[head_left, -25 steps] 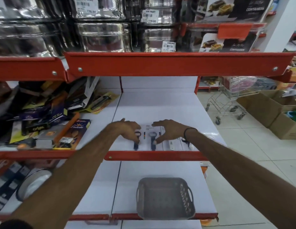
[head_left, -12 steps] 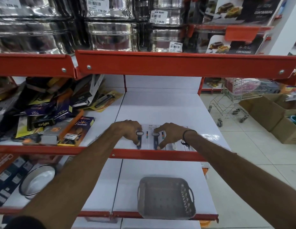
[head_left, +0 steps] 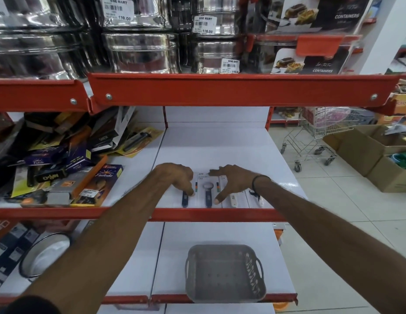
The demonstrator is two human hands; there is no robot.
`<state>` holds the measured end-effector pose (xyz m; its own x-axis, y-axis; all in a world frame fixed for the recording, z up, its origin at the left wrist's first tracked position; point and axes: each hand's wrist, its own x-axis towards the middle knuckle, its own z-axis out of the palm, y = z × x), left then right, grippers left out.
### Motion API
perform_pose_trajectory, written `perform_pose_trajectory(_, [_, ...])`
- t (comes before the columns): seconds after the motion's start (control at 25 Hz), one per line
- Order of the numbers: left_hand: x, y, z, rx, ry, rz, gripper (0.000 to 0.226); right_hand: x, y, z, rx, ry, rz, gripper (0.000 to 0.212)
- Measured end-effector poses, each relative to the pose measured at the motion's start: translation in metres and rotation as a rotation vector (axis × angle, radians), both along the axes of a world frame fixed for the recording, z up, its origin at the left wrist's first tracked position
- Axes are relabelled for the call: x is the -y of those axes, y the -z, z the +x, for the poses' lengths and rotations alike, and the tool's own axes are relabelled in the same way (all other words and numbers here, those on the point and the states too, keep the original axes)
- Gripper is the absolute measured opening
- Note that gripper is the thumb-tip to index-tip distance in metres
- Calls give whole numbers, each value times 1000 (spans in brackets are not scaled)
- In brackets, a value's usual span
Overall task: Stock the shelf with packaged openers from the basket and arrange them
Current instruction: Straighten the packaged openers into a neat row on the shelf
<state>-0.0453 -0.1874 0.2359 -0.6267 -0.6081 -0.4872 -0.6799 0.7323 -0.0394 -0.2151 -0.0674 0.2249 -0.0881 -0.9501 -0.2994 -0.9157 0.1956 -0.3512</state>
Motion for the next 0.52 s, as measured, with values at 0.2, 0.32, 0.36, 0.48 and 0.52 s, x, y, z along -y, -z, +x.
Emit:
perform_pose_trajectory(0.2, [-18,2,-19,-245,53,11,76,-21,-7,-36,-79,32,76,104])
perform_pose_trajectory(0.32, [-30,15,-27,-179,95,14,79,-27,2,-37,-98,24,97,97])
perform_pose_trajectory(0.36, [-31,17,-27,-174,93,16,77,-27,4,-36,-103,20,91,96])
perform_pose_trajectory(0.48, [-33,19,-26,-182,86,17,74,-26,6,-35,-106,13,79,94])
perform_pose_trajectory(0.52, [-35,19,-26,-182,83,17,74,-25,6,-34,-111,5,81,94])
